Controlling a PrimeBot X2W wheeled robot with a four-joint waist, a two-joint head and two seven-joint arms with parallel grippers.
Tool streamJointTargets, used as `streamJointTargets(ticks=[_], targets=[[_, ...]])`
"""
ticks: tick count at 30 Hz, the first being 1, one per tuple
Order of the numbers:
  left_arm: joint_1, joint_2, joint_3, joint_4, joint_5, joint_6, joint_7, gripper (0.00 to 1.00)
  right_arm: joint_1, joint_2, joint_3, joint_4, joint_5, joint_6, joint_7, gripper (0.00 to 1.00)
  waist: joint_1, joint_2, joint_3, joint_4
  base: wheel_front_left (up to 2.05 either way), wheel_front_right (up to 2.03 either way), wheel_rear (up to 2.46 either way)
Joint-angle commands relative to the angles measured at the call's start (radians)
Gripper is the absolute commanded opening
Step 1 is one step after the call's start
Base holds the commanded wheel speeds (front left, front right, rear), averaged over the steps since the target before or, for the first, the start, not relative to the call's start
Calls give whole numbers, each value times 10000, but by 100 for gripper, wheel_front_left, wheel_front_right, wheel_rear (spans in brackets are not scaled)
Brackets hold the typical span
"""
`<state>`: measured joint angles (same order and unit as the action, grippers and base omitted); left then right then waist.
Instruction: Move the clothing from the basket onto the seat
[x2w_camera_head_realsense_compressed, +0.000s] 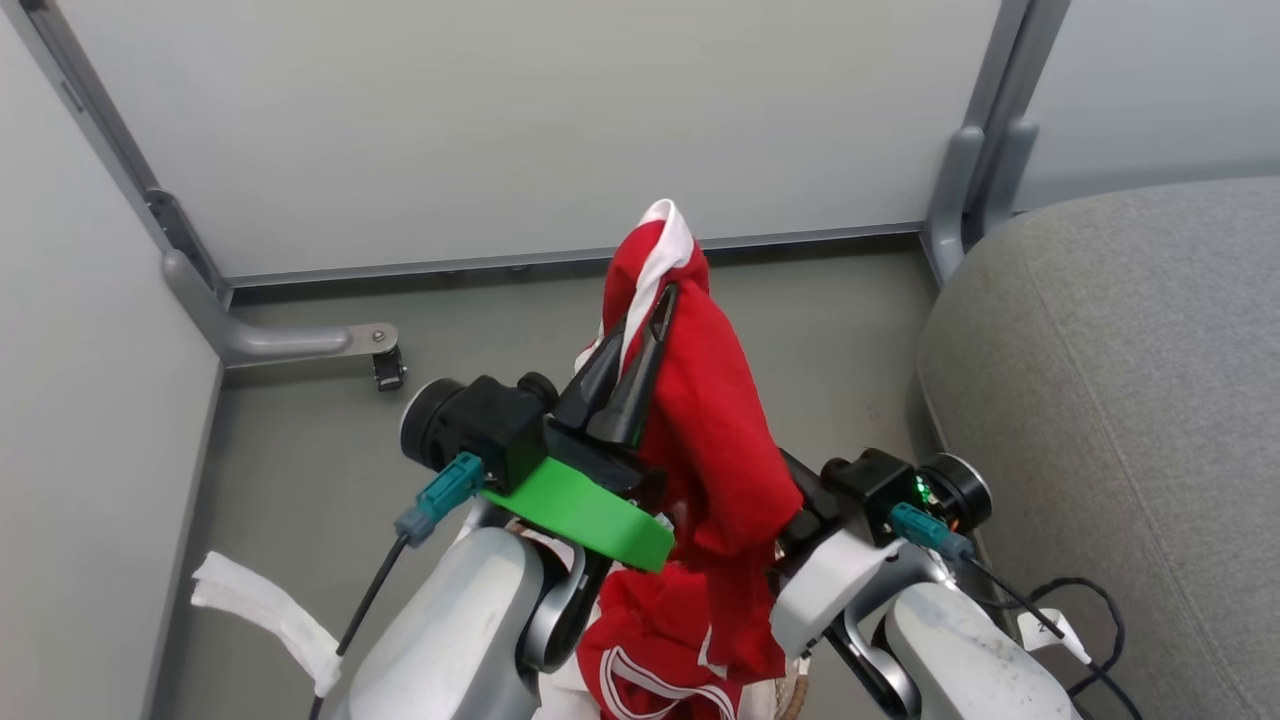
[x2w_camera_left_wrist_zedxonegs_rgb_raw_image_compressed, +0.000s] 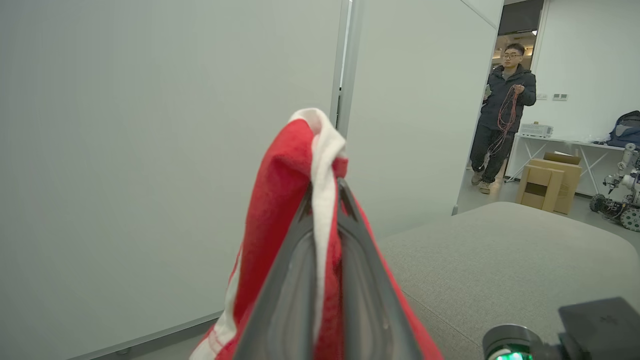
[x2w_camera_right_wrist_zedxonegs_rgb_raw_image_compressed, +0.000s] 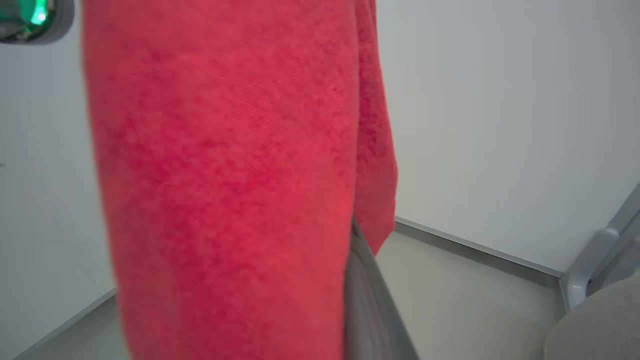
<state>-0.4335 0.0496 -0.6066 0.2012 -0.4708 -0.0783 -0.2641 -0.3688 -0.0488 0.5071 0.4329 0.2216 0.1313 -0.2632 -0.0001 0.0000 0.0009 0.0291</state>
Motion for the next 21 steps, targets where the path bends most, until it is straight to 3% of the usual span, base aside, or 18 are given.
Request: streamJointTargets(ticks=[1, 9, 21], targets=[[203, 29, 102, 144, 133, 97, -4, 100, 171, -48, -92, -54, 81, -10, -22, 0, 1, 0, 40, -144, 0, 0, 0], [449, 26, 418, 596, 646, 141, -4, 100, 418, -47, -892, -212, 358, -10, -22, 0, 1, 0, 272, -1186, 0, 0, 0], [869, 30, 738, 971, 1510, -110, -3, 100, 781, -42, -2154, -515, 392, -10, -22, 0, 1, 0, 971, -3864, 0, 0, 0]])
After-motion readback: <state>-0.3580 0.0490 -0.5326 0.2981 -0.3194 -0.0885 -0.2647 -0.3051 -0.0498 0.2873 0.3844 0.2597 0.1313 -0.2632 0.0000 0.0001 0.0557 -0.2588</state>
